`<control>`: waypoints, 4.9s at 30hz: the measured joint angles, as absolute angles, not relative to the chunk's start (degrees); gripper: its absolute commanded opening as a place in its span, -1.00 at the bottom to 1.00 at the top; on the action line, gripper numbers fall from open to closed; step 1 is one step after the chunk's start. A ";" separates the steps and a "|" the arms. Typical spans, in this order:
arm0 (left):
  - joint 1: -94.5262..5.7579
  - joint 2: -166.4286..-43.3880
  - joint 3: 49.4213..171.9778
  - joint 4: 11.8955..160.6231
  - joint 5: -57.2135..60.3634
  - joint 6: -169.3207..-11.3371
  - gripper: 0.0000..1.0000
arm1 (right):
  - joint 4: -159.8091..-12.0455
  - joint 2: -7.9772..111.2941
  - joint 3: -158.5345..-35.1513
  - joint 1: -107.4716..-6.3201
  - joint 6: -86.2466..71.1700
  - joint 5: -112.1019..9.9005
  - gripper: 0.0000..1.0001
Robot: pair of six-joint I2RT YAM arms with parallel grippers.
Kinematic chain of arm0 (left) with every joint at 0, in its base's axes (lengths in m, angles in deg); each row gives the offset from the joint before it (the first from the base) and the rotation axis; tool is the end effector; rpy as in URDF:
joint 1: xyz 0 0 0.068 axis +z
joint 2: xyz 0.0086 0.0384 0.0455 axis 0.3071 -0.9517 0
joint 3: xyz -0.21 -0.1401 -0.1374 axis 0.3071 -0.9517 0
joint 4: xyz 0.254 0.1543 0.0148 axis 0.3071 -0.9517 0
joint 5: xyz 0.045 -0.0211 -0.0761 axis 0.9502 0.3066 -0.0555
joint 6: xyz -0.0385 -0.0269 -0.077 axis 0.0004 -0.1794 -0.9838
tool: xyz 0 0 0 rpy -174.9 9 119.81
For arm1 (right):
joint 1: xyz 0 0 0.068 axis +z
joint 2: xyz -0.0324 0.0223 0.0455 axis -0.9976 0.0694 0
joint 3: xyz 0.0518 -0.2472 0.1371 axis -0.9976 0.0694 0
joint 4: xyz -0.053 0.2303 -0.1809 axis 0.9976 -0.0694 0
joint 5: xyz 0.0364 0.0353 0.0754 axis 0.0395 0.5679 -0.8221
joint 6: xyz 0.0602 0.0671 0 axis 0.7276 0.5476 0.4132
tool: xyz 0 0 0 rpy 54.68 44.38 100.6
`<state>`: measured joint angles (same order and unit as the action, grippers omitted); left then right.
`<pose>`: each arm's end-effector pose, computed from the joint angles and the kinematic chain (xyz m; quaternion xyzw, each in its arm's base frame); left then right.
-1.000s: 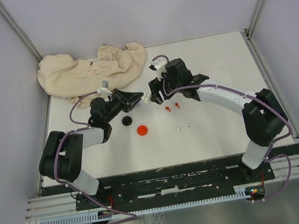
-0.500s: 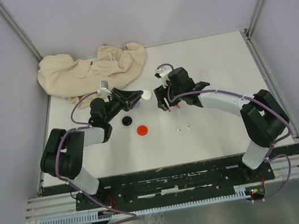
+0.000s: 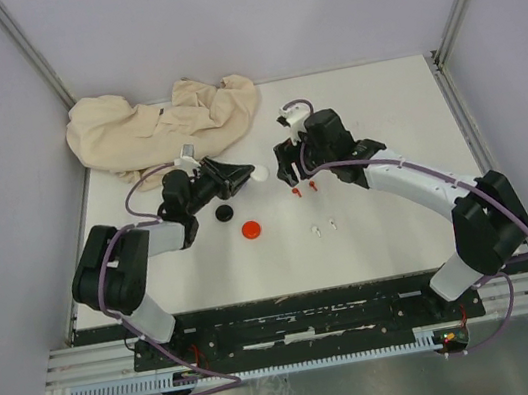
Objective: Insert the wireless bluetooth earbuds into the charging case
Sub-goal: Open the charging case, then pick up the earbud from the center of the board, then place the earbud in the charging case.
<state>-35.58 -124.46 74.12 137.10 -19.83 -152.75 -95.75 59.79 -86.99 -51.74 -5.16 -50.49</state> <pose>0.3528 -0.1544 0.1622 -0.1896 0.7160 -0.5952 0.3117 0.3479 0.2491 0.2492 -0.2194 0.8534 0.2242 0.4163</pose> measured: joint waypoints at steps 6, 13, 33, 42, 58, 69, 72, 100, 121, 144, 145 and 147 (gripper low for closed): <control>-36.06 -123.69 75.00 132.36 -19.90 -149.66 -0.94 | -96.71 59.76 -87.58 -51.74 -5.05 -51.40 0.49; -37.89 -123.59 76.11 130.70 -20.27 -149.16 -0.94 | -96.45 60.55 -88.91 -51.52 -4.55 -52.39 0.49; -38.97 -123.61 76.53 133.93 -20.40 -150.21 -0.94 | -95.13 65.69 -88.91 -51.52 -3.68 -52.48 0.49; -38.42 -123.65 76.31 138.35 -20.18 -152.86 -0.94 | -93.45 65.95 -88.36 -51.52 -3.19 -51.36 0.47; -34.09 -123.65 71.63 147.75 -18.13 -159.08 -0.94 | -107.59 61.08 -83.71 -47.46 -3.19 -44.21 0.23; -34.09 -123.65 70.36 149.89 -18.30 -160.55 -0.94 | -110.28 64.53 -79.34 -43.74 -1.91 -40.78 0.13; -34.07 -123.65 70.28 149.93 -18.35 -160.55 -0.94 | -110.15 65.91 -79.34 -43.74 -1.69 -40.15 0.09; -34.07 -123.65 70.04 150.52 -18.81 -160.55 -0.94 | -110.30 69.03 -79.34 -43.41 -0.13 -40.02 -0.17; -34.07 -124.55 69.84 150.79 -18.81 -160.59 -0.94 | -110.76 69.75 -79.56 -43.26 -0.03 -40.32 -0.79; -35.38 -127.63 69.40 155.88 -19.42 -166.19 -0.94 | -92.91 52.95 -80.39 -43.26 -7.37 -33.66 -0.95; -35.38 -128.00 69.38 156.40 -19.51 -166.52 -0.94 | -91.70 52.95 -80.39 -43.26 -8.09 -33.66 -0.95; -35.45 -128.96 69.38 157.19 -19.88 -167.19 -0.94 | -88.23 52.95 -80.06 -43.26 -9.27 -33.72 -0.96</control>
<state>-35.45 -128.96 69.38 157.19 -19.88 -167.19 -88.23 52.95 -80.06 -43.26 -9.27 -33.72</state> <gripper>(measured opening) 0.292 0.242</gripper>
